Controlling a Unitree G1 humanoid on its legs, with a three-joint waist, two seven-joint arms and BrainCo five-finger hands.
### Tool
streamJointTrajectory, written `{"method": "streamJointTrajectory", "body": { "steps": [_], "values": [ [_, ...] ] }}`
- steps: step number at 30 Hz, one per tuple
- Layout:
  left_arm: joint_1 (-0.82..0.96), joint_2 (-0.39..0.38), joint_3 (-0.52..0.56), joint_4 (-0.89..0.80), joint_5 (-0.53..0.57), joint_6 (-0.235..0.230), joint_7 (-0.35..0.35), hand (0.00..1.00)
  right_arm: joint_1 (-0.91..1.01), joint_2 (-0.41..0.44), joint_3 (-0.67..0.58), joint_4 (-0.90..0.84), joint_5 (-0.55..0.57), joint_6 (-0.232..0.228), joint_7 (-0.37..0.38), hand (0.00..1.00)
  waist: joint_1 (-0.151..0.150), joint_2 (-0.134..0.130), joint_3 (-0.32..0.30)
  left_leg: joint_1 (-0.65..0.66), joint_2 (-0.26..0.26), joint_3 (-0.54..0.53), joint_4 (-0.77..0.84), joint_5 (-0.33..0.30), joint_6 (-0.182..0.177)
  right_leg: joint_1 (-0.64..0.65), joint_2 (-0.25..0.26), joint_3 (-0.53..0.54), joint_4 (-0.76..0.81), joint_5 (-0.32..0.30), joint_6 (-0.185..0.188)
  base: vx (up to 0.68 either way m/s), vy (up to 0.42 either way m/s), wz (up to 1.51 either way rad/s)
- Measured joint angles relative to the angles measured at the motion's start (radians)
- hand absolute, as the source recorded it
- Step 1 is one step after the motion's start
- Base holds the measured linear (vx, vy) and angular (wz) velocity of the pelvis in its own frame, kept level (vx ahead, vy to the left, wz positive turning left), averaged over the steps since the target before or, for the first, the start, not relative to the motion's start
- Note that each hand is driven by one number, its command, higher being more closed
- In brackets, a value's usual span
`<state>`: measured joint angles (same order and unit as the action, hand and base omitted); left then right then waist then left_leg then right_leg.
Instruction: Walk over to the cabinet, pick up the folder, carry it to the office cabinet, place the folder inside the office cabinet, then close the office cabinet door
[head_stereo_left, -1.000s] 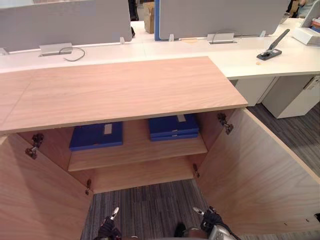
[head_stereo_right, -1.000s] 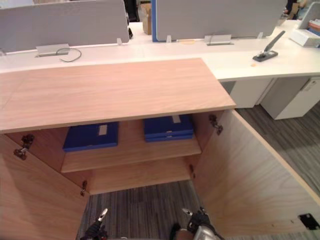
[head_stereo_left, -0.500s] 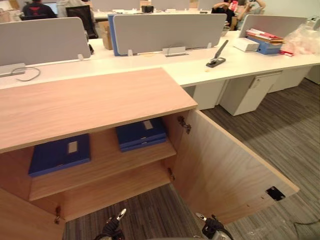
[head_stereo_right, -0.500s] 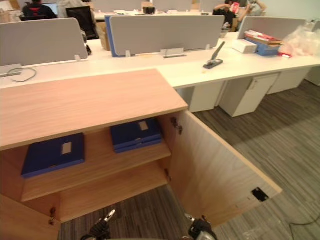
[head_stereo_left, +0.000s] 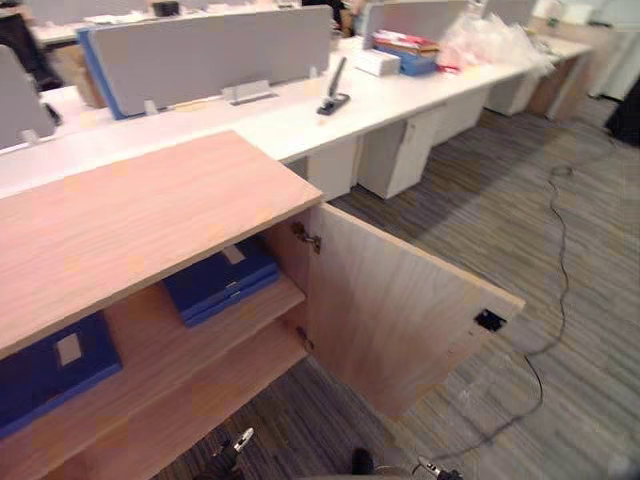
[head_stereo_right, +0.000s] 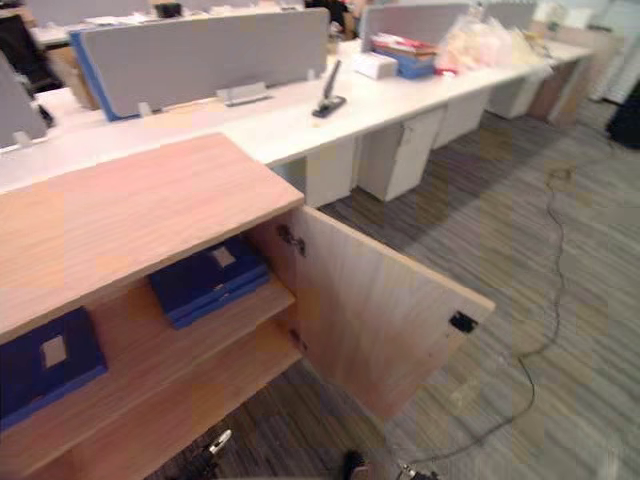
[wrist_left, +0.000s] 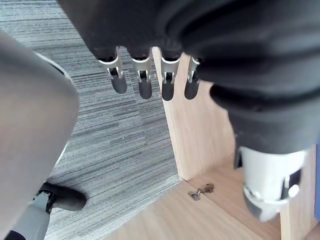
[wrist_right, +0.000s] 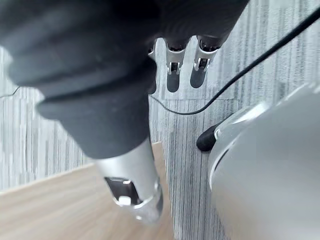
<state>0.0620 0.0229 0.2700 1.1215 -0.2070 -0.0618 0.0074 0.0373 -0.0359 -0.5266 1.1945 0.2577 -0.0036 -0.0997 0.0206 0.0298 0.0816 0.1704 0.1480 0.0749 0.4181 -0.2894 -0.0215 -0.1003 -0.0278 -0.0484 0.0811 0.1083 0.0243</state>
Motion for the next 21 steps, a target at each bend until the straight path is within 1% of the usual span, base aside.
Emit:
{"method": "streamJointTrajectory", "body": {
  "steps": [2, 3, 4, 6, 7, 9, 12, 17, 19, 21],
  "values": [
    [0.006, 0.001, 0.005, -0.008, -0.007, -0.001, 0.005, 0.00, 0.000, 0.002, -0.007, 0.000, 0.000, -0.001, 0.000, 0.00, -0.001, -0.002, -0.003, -0.015, -0.028, -0.044, 0.006, 0.000, 0.000, -0.011, -0.010, 0.020, -0.030, 0.020, 0.001, -0.05, 0.077, -0.57],
    [0.012, -0.001, 0.004, -0.015, -0.018, -0.001, 0.007, 0.00, 0.002, 0.005, -0.034, 0.000, 0.000, 0.000, 0.000, 0.00, -0.003, -0.001, -0.006, -0.017, -0.040, -0.061, -0.017, -0.008, -0.010, -0.025, -0.016, 0.029, -0.044, 0.035, 0.002, -0.05, 0.069, -0.31],
    [0.013, -0.001, 0.002, -0.015, -0.025, -0.001, 0.007, 0.00, 0.003, 0.005, -0.040, -0.001, -0.001, 0.000, 0.000, 0.00, -0.007, 0.000, -0.008, -0.017, -0.043, -0.063, -0.034, -0.014, -0.015, -0.033, -0.016, 0.029, -0.046, 0.040, 0.005, -0.06, 0.062, -0.07],
    [0.014, -0.002, -0.005, -0.017, -0.025, -0.001, 0.007, 0.00, 0.003, 0.009, -0.039, -0.004, -0.003, 0.000, 0.001, 0.00, -0.012, -0.001, -0.016, -0.014, -0.042, -0.067, -0.118, -0.035, -0.031, -0.076, -0.018, 0.023, -0.037, 0.064, 0.017, -0.03, 0.023, 0.16],
    [0.014, -0.001, -0.012, -0.018, -0.024, -0.001, 0.007, 0.00, 0.000, 0.009, -0.038, -0.005, -0.003, 0.000, 0.000, 0.00, -0.013, 0.000, -0.016, -0.011, -0.043, -0.067, -0.168, -0.036, -0.032, -0.100, -0.019, 0.023, -0.030, 0.071, 0.021, 0.00, 0.000, 0.12],
    [0.019, -0.001, -0.017, -0.022, -0.018, -0.001, 0.007, 0.00, -0.006, 0.010, -0.029, -0.015, -0.003, -0.001, 0.000, 0.00, -0.012, 0.000, -0.016, -0.008, -0.055, -0.068, -0.207, -0.033, -0.030, -0.123, -0.033, 0.023, -0.017, 0.081, 0.036, 0.00, 0.000, 0.02],
    [0.026, -0.010, -0.012, -0.033, 0.009, -0.004, 0.006, 0.00, -0.005, 0.011, -0.004, -0.025, -0.003, -0.003, 0.000, 0.00, -0.012, 0.003, -0.021, 0.012, -0.075, -0.063, -0.222, -0.020, -0.025, -0.122, -0.049, 0.025, 0.004, 0.081, 0.037, -0.01, 0.021, -0.04],
    [0.043, -0.022, 0.029, -0.057, 0.019, -0.009, 0.006, 0.00, 0.009, 0.021, 0.055, -0.062, -0.004, -0.016, 0.000, 0.00, -0.013, -0.008, -0.028, 0.024, -0.103, -0.054, -0.227, -0.009, -0.013, -0.124, -0.078, 0.028, 0.032, 0.080, 0.037, -0.04, 0.032, 0.00],
    [0.054, -0.024, 0.032, -0.067, 0.019, -0.011, 0.006, 0.00, 0.012, 0.022, 0.060, -0.064, -0.003, -0.017, 0.000, 0.00, -0.011, -0.015, -0.031, 0.025, -0.104, -0.051, -0.227, -0.009, -0.012, -0.124, -0.080, 0.027, 0.036, 0.080, 0.037, -0.05, -0.008, 0.01],
    [0.059, -0.031, 0.049, -0.073, 0.021, -0.018, 0.006, 0.00, 0.017, 0.020, 0.098, -0.083, -0.003, -0.018, -0.001, 0.00, -0.009, -0.018, -0.029, 0.030, -0.100, -0.042, -0.226, -0.008, -0.013, -0.125, -0.078, 0.027, 0.042, 0.076, 0.036, -0.04, -0.040, -0.06]
  ]
}}
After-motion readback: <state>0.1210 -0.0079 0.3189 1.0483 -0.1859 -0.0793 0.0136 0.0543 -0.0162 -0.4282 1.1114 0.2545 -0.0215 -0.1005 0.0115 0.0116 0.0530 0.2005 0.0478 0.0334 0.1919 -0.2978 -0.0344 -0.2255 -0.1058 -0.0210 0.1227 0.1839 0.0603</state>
